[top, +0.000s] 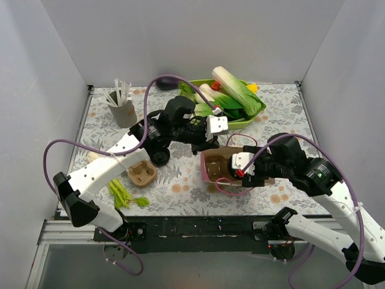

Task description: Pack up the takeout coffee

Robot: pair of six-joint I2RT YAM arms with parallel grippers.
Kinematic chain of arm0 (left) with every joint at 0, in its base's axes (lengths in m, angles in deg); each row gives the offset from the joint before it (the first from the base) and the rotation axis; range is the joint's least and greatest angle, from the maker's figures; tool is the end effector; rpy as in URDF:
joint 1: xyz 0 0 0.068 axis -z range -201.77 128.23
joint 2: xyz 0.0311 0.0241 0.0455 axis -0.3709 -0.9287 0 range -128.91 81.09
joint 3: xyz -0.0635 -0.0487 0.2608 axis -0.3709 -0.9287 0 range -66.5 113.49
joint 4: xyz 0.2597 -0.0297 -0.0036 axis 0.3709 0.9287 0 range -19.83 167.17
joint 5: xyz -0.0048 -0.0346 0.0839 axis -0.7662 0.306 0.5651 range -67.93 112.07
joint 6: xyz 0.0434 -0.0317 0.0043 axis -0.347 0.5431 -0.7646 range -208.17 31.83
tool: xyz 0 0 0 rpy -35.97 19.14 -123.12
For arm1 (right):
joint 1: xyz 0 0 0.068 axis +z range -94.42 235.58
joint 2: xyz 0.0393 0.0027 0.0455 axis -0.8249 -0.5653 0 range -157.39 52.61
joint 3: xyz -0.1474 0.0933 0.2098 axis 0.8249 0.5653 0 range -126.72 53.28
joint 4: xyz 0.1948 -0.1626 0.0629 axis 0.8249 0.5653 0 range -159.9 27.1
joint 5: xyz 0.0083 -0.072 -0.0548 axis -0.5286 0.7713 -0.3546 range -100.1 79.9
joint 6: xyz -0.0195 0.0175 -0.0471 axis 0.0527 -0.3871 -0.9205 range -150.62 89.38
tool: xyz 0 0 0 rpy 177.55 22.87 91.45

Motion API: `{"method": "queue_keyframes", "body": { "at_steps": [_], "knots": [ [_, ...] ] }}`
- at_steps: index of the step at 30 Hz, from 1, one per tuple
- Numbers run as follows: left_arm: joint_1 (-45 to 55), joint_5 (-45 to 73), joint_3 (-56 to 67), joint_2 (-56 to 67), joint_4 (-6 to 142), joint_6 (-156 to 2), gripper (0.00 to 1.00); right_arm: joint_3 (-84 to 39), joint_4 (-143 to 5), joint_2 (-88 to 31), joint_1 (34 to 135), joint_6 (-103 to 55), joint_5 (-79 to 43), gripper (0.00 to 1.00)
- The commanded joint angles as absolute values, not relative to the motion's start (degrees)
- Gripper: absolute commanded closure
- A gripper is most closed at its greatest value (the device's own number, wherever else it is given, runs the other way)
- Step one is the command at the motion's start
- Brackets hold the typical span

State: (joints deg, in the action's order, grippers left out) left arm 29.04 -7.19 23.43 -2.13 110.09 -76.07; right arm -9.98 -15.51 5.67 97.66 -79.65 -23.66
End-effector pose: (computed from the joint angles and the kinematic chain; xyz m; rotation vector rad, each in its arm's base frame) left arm 0.1842 -0.2535 0.4064 1.0620 2.0499 -1.1540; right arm 0.1008 0.1023 0.3660 -1.6726 1.4608 0.1976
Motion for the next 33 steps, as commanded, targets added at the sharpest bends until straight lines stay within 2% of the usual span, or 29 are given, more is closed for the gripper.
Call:
{"method": "queue_keyframes", "body": {
  "at_steps": [1,10,11,12,13,15,19,22,25,26,29,33],
  "knots": [
    [29.4,-8.1,21.7,0.8,107.4,-76.0,1.0,-6.8,-15.5,8.8,97.9,-82.6,-22.8,0.99],
    [29.4,-11.7,14.4,4.2,101.8,-77.2,1.0,-1.5,-19.3,12.3,97.9,-81.4,-16.3,0.99],
    [29.4,-12.5,13.9,4.4,101.3,-77.3,0.96,-1.4,-19.2,12.8,97.9,-81.6,-16.1,0.99],
    [29.4,-12.5,13.8,4.5,100.9,-77.2,0.85,-1.3,-18.3,13.1,97.9,-82.2,-16.2,0.99],
    [29.4,-12.4,14.0,4.5,100.8,-76.9,0.68,-1.4,-17.9,13.4,97.9,-82.6,-16.3,0.99],
    [29.4,-10.5,14.7,4.7,99.6,-74.8,0.41,-1.7,-16.7,14.0,97.9,-83.3,-16.7,0.99],
    [28.9,-7.9,14.2,8.9,92.3,-69.3,0.28,-1.8,-14.8,14.7,97.9,-83.5,-16.9,0.99],
    [28.2,-4.1,13.7,9.5,89.5,-66.0,0.25,-1.4,-15.7,14.6,97.9,-83.5,-16.5,0.99],
    [22.2,-1.4,12.6,8.3,86.3,-57.7,0.25,-0.2,-17.7,13.9,97.9,-83.4,-16.4,0.99],
    [16.9,-1.7,12.2,6.4,85.6,-54.9,0.25,0.2,-18.9,13.8,97.9,-83.4,-16.0,0.99],
    [8.2,-4.9,14.2,1.2,87.5,-45.8,0.26,3.3,-22.2,14.9,97.9,-84.6,-16.1,0.99],
    [4.7,-13.3,12.9,-4.6,86.0,-42.8,0.28,5.0,-25.7,15.2,97.9,-85.1,-15.6,0.99]
  ]
}}
